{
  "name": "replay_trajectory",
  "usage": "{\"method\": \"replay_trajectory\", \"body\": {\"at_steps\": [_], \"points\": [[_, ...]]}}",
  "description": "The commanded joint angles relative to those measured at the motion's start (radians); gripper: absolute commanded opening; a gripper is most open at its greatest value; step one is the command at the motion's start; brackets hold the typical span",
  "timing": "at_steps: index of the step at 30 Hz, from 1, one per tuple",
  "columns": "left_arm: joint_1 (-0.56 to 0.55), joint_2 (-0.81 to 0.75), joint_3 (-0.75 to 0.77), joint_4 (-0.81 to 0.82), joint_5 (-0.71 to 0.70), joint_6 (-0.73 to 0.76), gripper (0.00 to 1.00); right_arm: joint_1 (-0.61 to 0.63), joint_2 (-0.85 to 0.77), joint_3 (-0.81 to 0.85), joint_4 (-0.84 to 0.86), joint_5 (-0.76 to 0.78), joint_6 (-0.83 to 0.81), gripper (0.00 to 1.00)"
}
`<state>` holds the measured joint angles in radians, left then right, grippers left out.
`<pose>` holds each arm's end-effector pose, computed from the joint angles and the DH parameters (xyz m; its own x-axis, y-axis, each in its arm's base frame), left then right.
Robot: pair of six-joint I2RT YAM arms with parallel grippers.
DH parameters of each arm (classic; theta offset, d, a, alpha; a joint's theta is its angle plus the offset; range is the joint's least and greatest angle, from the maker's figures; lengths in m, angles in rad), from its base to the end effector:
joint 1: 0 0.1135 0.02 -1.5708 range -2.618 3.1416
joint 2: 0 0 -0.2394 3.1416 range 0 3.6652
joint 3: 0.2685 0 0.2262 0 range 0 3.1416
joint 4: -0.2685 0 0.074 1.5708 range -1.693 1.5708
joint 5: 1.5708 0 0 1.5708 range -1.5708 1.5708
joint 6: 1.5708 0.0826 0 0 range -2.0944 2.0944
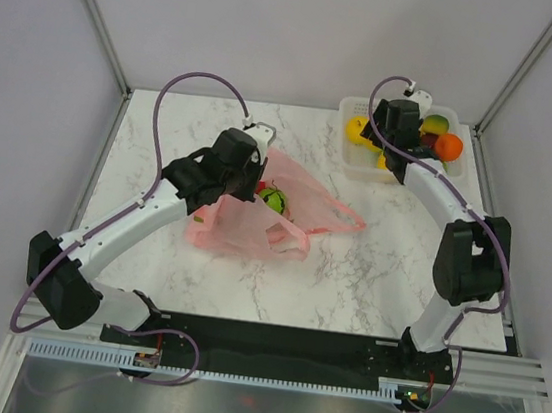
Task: Place the fake fruits into the plastic bag and tie a complex knot
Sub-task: Pick up the fake fruit from the bin.
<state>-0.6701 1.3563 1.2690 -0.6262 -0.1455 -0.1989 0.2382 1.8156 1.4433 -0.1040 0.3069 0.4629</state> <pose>0.2498 -0.1827 0.2863 -0.6073 0.2318 -0.7599 0.4168 0.9072 -0.0564 0.4322 0.0793 0.2523 -0.3826 0.3452 -0.8570 0.2312 0.9339 0.2729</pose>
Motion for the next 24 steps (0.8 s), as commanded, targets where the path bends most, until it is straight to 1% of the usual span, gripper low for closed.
{"method": "replay_trajectory", "body": {"at_steps": [1,3,4,6,7,10,11,12,14,15,17,21,24], "points": [[-0.006,-0.042,-0.005,0.079,0.034,0.058,0.02,0.013,-0.125,-0.058,0.095,-0.082,-0.053,0.51],[-0.006,-0.046,-0.007,0.079,0.032,0.059,0.02,0.027,-0.201,-0.115,0.135,-0.141,-0.101,0.49],[-0.006,-0.046,-0.008,0.08,0.026,0.059,0.02,0.039,-0.231,-0.165,0.156,-0.229,-0.118,0.49],[-0.006,-0.048,-0.011,0.08,0.0,0.062,0.02,0.061,-0.316,-0.216,0.162,-0.305,-0.148,0.49],[-0.006,-0.048,-0.013,0.077,-0.015,0.062,0.02,0.068,-0.346,-0.272,0.171,-0.418,-0.156,0.48],[-0.008,-0.059,-0.016,0.079,-0.048,0.065,0.02,0.107,-0.461,-0.372,0.175,-0.53,-0.199,0.48],[-0.008,-0.062,-0.02,0.079,-0.069,0.065,0.02,0.118,-0.484,-0.388,0.165,-0.599,-0.217,0.48],[-0.008,-0.063,-0.022,0.077,-0.078,0.065,0.02,0.14,-0.521,-0.397,0.153,-0.633,-0.234,0.48],[-0.006,-0.071,-0.025,0.079,-0.095,0.069,0.02,0.157,-0.545,-0.403,0.106,-0.695,-0.296,0.48],[-0.008,-0.074,-0.026,0.079,-0.095,0.067,0.02,0.167,-0.556,-0.4,0.077,-0.751,-0.314,0.48],[-0.008,-0.078,-0.026,0.077,-0.092,0.061,0.02,0.19,-0.555,-0.397,0.031,-0.784,-0.345,0.49],[-0.008,-0.079,-0.02,0.076,-0.056,0.05,0.02,0.252,-0.532,-0.435,0.043,-0.838,-0.365,0.49],[-0.006,-0.075,-0.023,0.065,-0.039,0.036,0.02,0.283,-0.494,-0.448,0.069,-0.841,-0.372,0.48]]}}
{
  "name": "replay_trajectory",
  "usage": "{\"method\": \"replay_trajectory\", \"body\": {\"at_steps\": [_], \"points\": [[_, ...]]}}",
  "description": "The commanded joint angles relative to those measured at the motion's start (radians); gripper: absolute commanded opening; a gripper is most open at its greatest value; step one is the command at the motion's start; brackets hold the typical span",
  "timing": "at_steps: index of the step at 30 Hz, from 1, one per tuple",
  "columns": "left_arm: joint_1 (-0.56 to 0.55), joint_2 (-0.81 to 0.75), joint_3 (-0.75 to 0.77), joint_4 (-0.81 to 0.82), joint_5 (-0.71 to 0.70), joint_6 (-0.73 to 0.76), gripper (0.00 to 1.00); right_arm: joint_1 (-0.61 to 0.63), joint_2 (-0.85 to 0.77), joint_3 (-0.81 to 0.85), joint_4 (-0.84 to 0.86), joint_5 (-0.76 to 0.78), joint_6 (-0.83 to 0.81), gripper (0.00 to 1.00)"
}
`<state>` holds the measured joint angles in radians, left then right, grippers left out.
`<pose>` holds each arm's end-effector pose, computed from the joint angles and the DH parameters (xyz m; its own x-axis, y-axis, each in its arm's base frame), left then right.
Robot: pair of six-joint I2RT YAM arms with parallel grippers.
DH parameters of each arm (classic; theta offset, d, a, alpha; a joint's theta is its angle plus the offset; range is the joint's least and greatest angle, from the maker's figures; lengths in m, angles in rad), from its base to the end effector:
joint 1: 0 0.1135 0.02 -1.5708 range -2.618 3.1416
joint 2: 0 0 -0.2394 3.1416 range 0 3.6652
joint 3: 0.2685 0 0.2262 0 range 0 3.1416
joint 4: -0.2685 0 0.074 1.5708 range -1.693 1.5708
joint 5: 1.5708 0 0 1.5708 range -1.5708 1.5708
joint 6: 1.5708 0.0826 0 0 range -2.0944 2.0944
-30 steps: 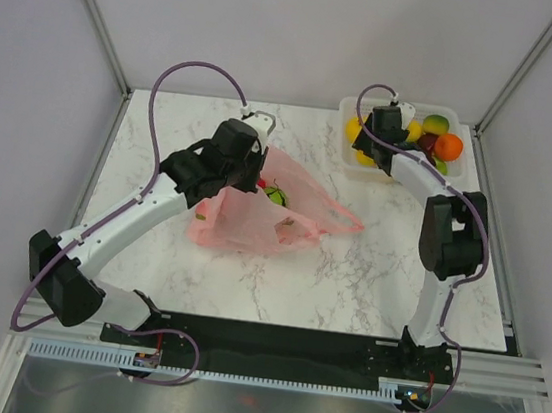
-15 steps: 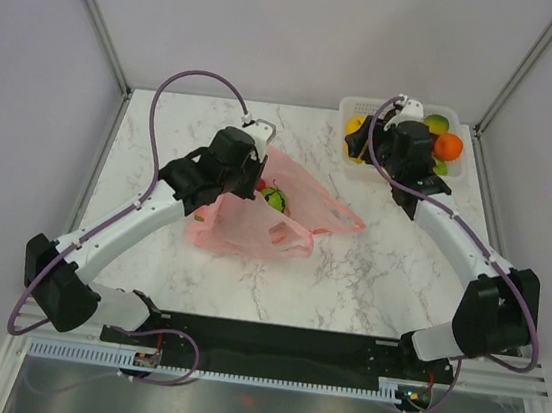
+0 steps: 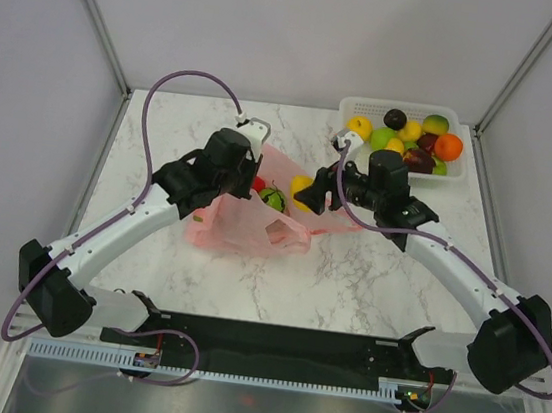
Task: Place the fake fruits into the plastic bag and tie a complex knot
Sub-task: Pick up the fake fruit from the bin, then place the fake fruit in the plastic bag.
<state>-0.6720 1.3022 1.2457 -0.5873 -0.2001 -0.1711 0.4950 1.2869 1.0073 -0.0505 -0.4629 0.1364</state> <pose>0.2462 -0.1749 0.2989 -0.5456 0.2208 -0.8085 0.3987 0.9169 -0.0186 0.2632 0.1840 0.2929 -0.3909 -0.0728 -0.9175 -0.7506 0.6022 0.2720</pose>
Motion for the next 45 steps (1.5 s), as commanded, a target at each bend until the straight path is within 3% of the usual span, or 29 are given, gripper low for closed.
{"method": "replay_trajectory", "body": {"at_steps": [1,10,16,22,25,26,29,31,35,38,45], "points": [[-0.006,-0.021,0.0,0.024,0.027,0.004,0.02,0.045,0.048,-0.009,0.023,-0.069,-0.044,0.48],[-0.006,-0.004,-0.003,0.006,0.031,-0.007,0.02,0.108,0.175,0.028,0.147,-0.069,0.012,0.46],[-0.006,0.009,-0.029,0.007,0.021,-0.005,0.02,0.152,0.296,0.048,0.339,0.13,0.159,0.43],[-0.006,0.017,-0.034,0.007,-0.053,-0.004,0.02,0.25,0.451,0.146,0.428,0.439,0.175,0.43],[-0.006,0.006,-0.041,0.009,-0.123,-0.017,0.02,0.283,0.497,0.148,0.523,0.605,0.183,0.55],[-0.005,0.003,-0.046,0.015,-0.139,-0.019,0.02,0.287,0.502,0.143,0.541,0.631,0.189,0.69],[-0.003,-0.009,-0.065,0.026,-0.156,-0.021,0.02,0.289,0.493,0.11,0.601,0.653,0.203,0.94],[-0.005,-0.003,-0.065,0.026,-0.153,-0.022,0.02,0.289,0.453,0.065,0.627,0.664,0.207,0.98],[-0.003,0.003,-0.06,0.024,-0.13,-0.016,0.02,0.289,0.352,-0.039,0.687,0.684,0.207,0.97],[-0.005,-0.007,-0.066,0.024,-0.122,-0.013,0.02,0.29,0.273,-0.085,0.664,0.716,0.192,0.87],[-0.006,-0.024,-0.081,0.023,-0.116,0.013,0.02,0.251,0.12,-0.056,0.393,0.929,0.183,0.67]]}}
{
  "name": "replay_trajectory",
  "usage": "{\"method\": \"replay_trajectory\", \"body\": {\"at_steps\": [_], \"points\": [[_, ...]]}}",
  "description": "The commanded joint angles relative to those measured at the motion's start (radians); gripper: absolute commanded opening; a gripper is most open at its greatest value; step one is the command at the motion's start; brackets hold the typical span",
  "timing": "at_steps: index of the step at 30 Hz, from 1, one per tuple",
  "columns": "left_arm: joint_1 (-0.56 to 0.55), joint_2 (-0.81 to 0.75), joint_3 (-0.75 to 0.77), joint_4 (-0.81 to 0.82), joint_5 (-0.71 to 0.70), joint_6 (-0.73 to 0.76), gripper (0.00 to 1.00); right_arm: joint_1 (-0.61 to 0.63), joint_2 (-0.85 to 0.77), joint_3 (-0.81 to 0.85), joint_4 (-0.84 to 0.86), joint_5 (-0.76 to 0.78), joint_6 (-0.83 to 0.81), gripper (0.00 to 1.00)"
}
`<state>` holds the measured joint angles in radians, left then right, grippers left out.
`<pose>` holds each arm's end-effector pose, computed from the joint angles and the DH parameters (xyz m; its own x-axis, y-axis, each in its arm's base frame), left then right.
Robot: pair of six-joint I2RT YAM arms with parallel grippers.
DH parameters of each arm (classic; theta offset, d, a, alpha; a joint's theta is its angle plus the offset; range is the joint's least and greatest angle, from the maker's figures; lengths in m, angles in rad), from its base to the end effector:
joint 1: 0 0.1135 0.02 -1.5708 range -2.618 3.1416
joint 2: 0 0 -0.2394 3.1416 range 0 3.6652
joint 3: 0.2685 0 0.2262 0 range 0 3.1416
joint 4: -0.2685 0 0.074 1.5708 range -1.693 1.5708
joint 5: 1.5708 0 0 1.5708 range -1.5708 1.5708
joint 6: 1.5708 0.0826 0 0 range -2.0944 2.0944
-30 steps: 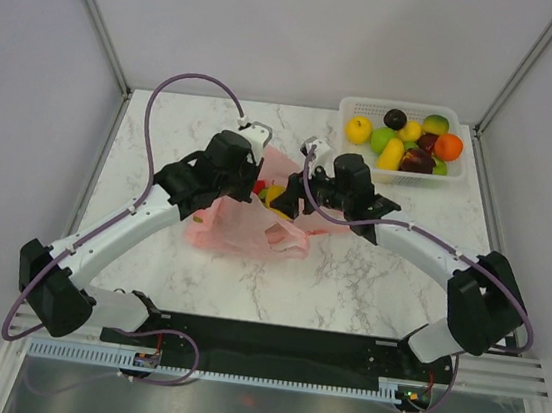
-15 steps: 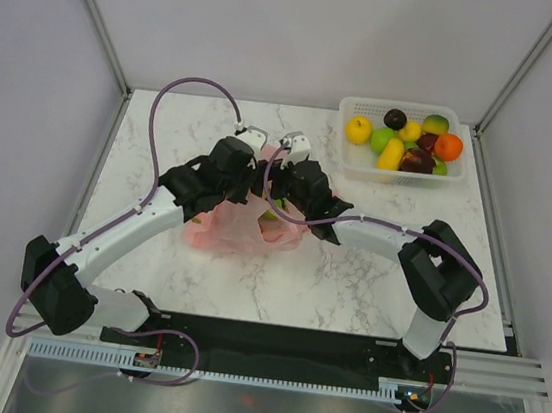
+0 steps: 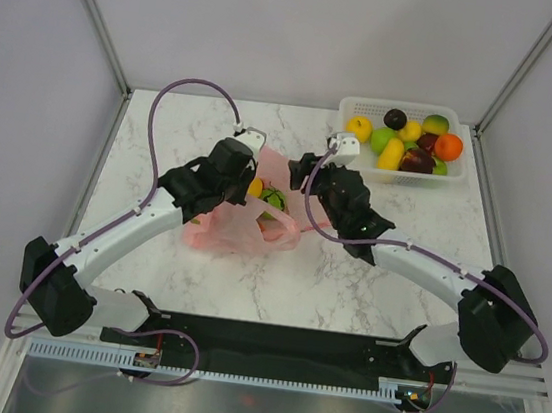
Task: Place the fake fruits into the plastic bag and tie a complex knot
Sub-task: Place the fake fruit in the plastic bag, then pick up the fake fruit from the bin.
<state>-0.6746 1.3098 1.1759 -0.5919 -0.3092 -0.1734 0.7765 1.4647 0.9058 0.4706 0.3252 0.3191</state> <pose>0.2473 -0.1656 0.2738 -0.5826 0.2555 -0.7716 0.3215 0.9443 0.0699 0.2775 0.2356 0.2734 -0.1968 0.2234 -0.9547 -0.3952 0.8730 0.2857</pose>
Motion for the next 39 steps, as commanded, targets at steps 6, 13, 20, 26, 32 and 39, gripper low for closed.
{"method": "replay_trajectory", "body": {"at_steps": [6,13,20,26,32,39], "points": [[-0.003,-0.026,-0.004,0.014,-0.015,0.011,0.02,-0.212,-0.067,0.149,-0.369,0.219,0.07,0.63],[-0.008,-0.02,0.008,-0.012,-0.005,0.018,0.02,-0.382,0.127,0.336,-0.547,0.265,0.048,0.65],[-0.016,-0.027,0.014,-0.023,0.014,0.015,0.02,-0.483,0.345,0.507,-0.625,0.236,0.057,0.64],[-0.033,-0.021,0.016,-0.029,0.025,0.028,0.02,-0.508,0.46,0.582,-0.656,0.262,0.043,0.7],[-0.049,-0.026,0.016,-0.031,0.038,0.035,0.02,-0.542,0.546,0.631,-0.675,0.241,0.035,0.71],[-0.071,-0.026,0.016,-0.034,0.022,0.045,0.02,-0.571,0.644,0.72,-0.713,0.238,0.038,0.82]]}}
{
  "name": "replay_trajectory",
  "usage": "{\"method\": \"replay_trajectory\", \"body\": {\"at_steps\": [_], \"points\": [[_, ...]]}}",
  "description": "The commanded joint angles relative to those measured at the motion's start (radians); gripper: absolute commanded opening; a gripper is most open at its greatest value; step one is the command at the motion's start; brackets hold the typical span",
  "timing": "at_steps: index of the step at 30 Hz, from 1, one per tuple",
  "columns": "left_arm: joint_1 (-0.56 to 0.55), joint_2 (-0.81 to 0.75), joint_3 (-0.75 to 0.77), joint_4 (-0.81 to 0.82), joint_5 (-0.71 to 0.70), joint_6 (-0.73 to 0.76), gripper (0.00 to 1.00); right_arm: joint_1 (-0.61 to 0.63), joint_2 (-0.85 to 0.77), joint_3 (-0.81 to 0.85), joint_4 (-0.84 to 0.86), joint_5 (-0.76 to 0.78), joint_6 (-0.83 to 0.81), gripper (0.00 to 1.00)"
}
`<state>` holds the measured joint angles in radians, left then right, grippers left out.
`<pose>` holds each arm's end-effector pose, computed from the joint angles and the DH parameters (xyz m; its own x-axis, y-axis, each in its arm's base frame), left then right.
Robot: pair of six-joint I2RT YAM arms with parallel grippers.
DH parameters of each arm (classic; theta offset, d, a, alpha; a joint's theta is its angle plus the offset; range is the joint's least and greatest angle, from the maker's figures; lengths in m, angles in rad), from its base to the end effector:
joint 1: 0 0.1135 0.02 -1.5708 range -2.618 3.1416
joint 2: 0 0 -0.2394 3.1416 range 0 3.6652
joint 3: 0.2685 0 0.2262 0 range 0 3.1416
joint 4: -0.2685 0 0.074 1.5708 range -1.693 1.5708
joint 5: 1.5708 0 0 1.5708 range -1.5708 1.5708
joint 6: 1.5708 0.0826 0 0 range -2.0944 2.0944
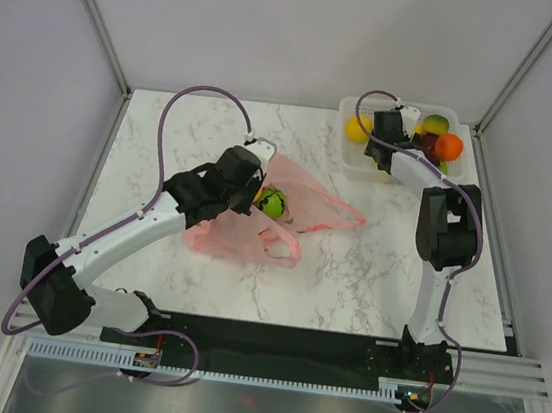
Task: Place the fake fruits into the plastic bag and tie a complex knot
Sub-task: Pick up the fake fruit from the bin.
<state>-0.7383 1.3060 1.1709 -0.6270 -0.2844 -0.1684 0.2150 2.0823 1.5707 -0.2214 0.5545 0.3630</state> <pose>0.2319 -0.1797 0.2688 -0.5865 0.3162 -0.7456 0.4033 0.9124 0.0697 0.4625 0.0565 0.1713 -0.5398 0.1911 -0.8198 0.4199 0.9052 -0.0655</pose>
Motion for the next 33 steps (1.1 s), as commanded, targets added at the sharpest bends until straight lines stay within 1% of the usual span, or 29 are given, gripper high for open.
{"method": "replay_trajectory", "body": {"at_steps": [1,3,4,6,7,8,10,14,15,19,21,22,23,25,26,28,29,31,32,33], "points": [[-0.006,-0.021,0.021,0.001,-0.002,0.041,0.02,-0.012,0.036,0.077,-0.025,0.008,-0.006,0.82],[-0.007,-0.019,0.021,0.0,-0.001,0.041,0.02,-0.014,0.061,0.097,-0.033,0.001,-0.01,0.79],[-0.006,-0.017,0.022,-0.002,0.001,0.041,0.02,-0.017,0.068,0.115,-0.041,-0.001,-0.01,0.75],[-0.007,-0.017,0.021,-0.002,0.004,0.041,0.02,-0.017,0.068,0.123,-0.044,-0.013,-0.012,0.65],[-0.007,-0.02,0.021,-0.002,0.005,0.041,0.02,-0.016,0.061,0.114,-0.042,-0.013,-0.012,0.56],[-0.006,-0.019,0.021,-0.002,0.004,0.041,0.02,-0.017,0.033,0.106,-0.036,-0.021,-0.01,0.54],[-0.007,-0.02,0.022,-0.002,0.004,0.041,0.02,-0.017,-0.008,0.053,0.008,-0.036,-0.015,0.53],[-0.006,-0.017,0.021,-0.002,0.007,0.041,0.02,-0.016,-0.189,-0.078,0.143,-0.125,-0.027,0.53],[-0.006,-0.016,0.021,-0.003,0.011,0.041,0.02,-0.016,-0.218,-0.099,0.168,-0.189,-0.03,0.52],[-0.006,-0.014,0.021,-0.002,0.017,0.044,0.02,-0.011,-0.346,-0.205,0.305,-0.354,-0.048,0.5],[-0.007,-0.014,0.021,-0.002,0.017,0.044,0.02,-0.009,-0.433,-0.254,0.359,-0.389,-0.056,0.49],[-0.006,-0.016,0.021,-0.002,0.016,0.046,0.02,-0.009,-0.461,-0.293,0.391,-0.434,-0.062,0.49],[-0.006,-0.014,0.021,-0.003,0.016,0.046,0.02,-0.009,-0.512,-0.308,0.396,-0.455,-0.068,0.49],[-0.007,-0.019,0.021,-0.004,0.013,0.046,0.02,-0.009,-0.56,-0.334,0.377,-0.505,-0.085,0.47],[-0.007,-0.019,0.021,-0.002,0.011,0.046,0.02,-0.009,-0.599,-0.336,0.36,-0.603,-0.091,0.47],[-0.007,-0.019,0.019,0.0,0.007,0.046,0.02,-0.009,-0.634,-0.342,0.291,-0.686,-0.099,0.45],[-0.007,-0.019,0.019,-0.002,0.007,0.047,0.02,-0.009,-0.677,-0.353,0.275,-0.779,-0.096,0.44],[-0.006,-0.022,0.019,-0.002,0.007,0.047,0.02,-0.009,-0.747,-0.391,0.229,-0.872,-0.092,0.43],[-0.007,-0.022,0.019,-0.002,0.007,0.046,0.02,-0.009,-0.769,-0.406,0.223,-0.954,-0.091,0.42],[-0.007,-0.022,0.019,-0.002,0.007,0.046,0.02,-0.003,-0.792,-0.435,0.183,-1.003,-0.096,0.42]]}}
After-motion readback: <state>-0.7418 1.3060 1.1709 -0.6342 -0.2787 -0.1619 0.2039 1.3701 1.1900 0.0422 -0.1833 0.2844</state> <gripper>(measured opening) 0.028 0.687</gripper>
